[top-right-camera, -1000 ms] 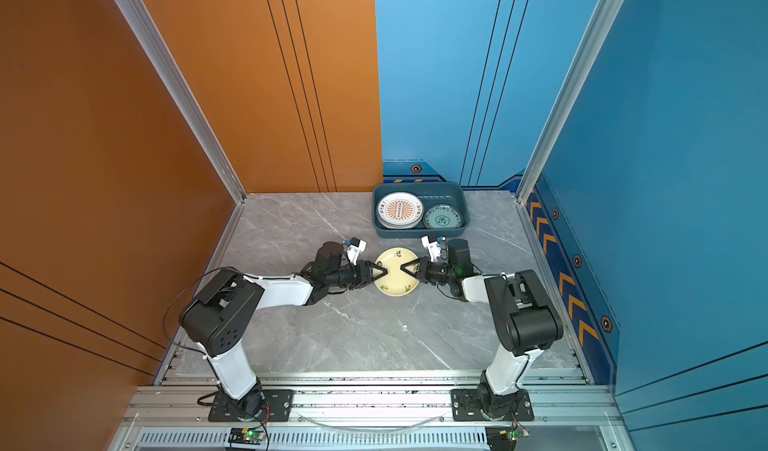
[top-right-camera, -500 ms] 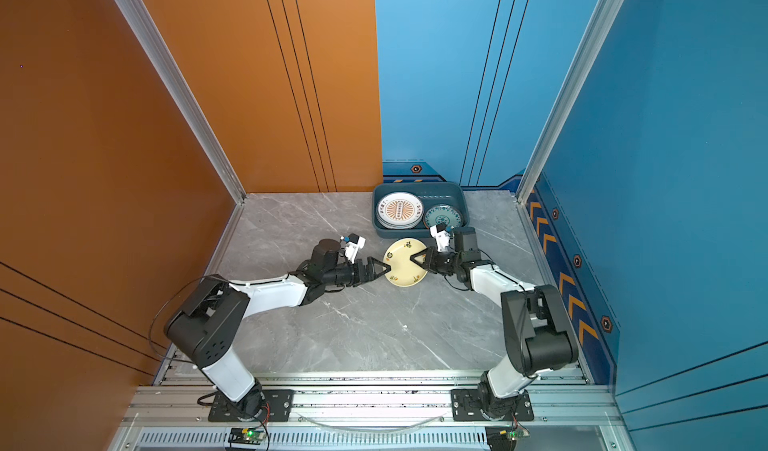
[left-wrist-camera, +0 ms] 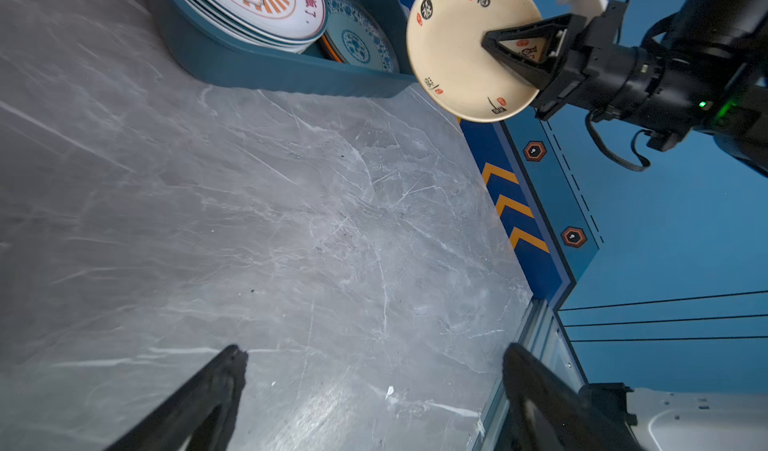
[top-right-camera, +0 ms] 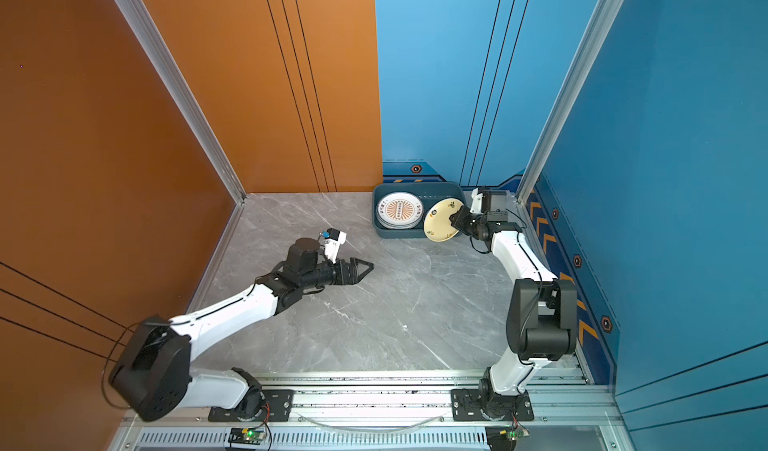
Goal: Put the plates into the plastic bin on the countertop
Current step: 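Carry the cream plate into the bin with the right gripper while the left withdraws, then lower the cream plate against the blue-floral plate and open the right gripper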
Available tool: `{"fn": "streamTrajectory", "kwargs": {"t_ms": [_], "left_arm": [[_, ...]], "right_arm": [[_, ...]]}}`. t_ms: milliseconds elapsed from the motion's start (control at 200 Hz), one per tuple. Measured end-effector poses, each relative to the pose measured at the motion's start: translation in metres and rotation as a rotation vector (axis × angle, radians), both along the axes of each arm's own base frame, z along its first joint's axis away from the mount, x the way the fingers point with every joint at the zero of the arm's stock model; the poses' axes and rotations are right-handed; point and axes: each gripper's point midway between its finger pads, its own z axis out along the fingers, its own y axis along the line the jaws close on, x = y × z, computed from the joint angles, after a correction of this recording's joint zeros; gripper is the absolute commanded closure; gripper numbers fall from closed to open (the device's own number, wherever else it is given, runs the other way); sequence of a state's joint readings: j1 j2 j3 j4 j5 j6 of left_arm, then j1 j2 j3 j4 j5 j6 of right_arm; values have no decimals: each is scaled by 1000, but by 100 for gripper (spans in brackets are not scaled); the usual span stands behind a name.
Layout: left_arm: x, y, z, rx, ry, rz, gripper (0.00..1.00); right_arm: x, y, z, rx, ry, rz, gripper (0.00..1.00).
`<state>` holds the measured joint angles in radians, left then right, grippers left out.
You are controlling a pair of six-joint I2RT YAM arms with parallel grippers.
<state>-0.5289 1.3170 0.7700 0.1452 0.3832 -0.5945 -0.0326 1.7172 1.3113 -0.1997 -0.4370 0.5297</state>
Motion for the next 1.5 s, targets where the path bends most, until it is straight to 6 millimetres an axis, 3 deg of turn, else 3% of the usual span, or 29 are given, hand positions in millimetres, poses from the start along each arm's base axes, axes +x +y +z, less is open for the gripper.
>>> {"fn": "streamTrajectory", "kwargs": {"t_ms": [145,280,436,691,1016,1497], "left_arm": [[-3,34,10,39,-55,78,2],[-3,62,1,66,-41,143,2],[-5,77,-13,86,-9,177,2],[-3,90,-21,94,12,207,2],[-1,93,-20,80,15,205,2],[1,92,-25,77,29,199,2]], "right_arm": [[34,-12,-15,-10,29,-58,100],[55,-17,-31,-12,60,-89,100],[73,-21,-49,-6,93,-113,100],[91,-23,-76,10,140,-140,100],[98,-23,-88,16,157,-146,100],[97,-23,-99,12,188,-143,76]]}}
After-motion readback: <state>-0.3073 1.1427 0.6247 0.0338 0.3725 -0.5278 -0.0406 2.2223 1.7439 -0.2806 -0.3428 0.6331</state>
